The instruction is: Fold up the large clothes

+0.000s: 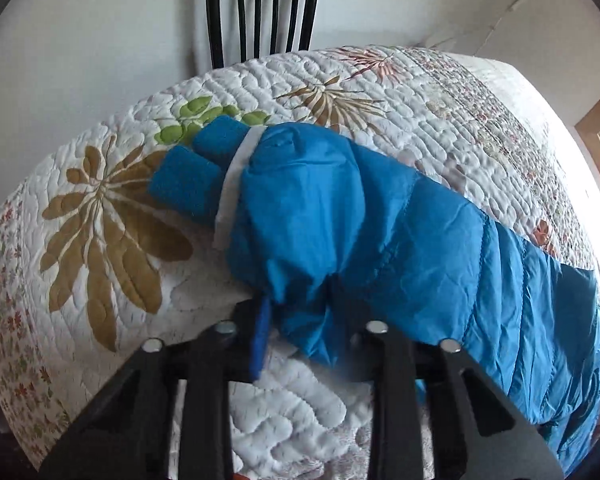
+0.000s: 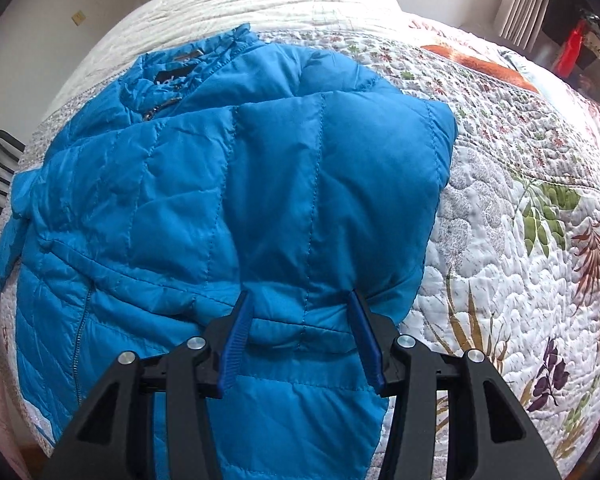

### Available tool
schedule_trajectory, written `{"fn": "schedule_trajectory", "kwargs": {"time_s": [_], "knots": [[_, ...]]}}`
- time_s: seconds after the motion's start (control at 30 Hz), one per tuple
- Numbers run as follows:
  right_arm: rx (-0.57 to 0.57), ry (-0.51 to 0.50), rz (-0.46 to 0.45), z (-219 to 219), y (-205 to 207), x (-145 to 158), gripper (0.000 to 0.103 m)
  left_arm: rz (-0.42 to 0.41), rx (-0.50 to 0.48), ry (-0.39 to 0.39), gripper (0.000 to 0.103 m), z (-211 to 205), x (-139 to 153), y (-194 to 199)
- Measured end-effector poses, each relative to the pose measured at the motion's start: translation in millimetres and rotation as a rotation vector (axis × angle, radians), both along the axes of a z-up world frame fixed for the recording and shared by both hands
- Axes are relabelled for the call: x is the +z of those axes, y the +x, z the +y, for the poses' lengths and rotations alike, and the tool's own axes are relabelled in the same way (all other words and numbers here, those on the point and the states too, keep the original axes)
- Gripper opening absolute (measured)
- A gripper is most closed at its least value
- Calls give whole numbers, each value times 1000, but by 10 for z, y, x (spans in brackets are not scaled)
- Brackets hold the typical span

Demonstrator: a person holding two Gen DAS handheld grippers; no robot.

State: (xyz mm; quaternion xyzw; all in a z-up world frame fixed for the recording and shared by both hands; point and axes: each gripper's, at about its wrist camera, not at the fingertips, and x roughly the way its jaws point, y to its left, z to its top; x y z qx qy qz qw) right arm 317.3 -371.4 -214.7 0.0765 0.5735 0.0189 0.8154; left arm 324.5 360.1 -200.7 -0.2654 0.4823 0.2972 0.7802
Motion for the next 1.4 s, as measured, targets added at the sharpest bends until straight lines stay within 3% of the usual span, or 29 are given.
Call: {"fn": "schedule_trajectory", "kwargs": {"time_s": [0.07,0.3,0.47,0.67,0.9,1.07,1.3,1.4], "knots": [[-1,-17,2,25,-1,20,50,-12,-11,25,8,-79,66,14],[-5,-18,7,87,-14,58,50,-140,-121,110,4,-633,569,27],[-17,-23,7,102,-8,42,50,-263,-292,116,3,-1324,1022,86],[-12,-21,-1,113,-24,39,51,-334,-550,85,3,-2384,1228,197],[-1,-26,-6,131,-30,21,51,-337,-781,8,3,-3490,1033,309],[4,-25,-5,139,-23,-13,52,-277,-885,-44,3,-4081,737,384],[18,-45,-3,180,-10,-51,53,-103,-922,-86,4,-4309,110,605],[19,-47,-4,189,-10,-65,53,-86,-925,-91,7,-4296,-24,607]]}}
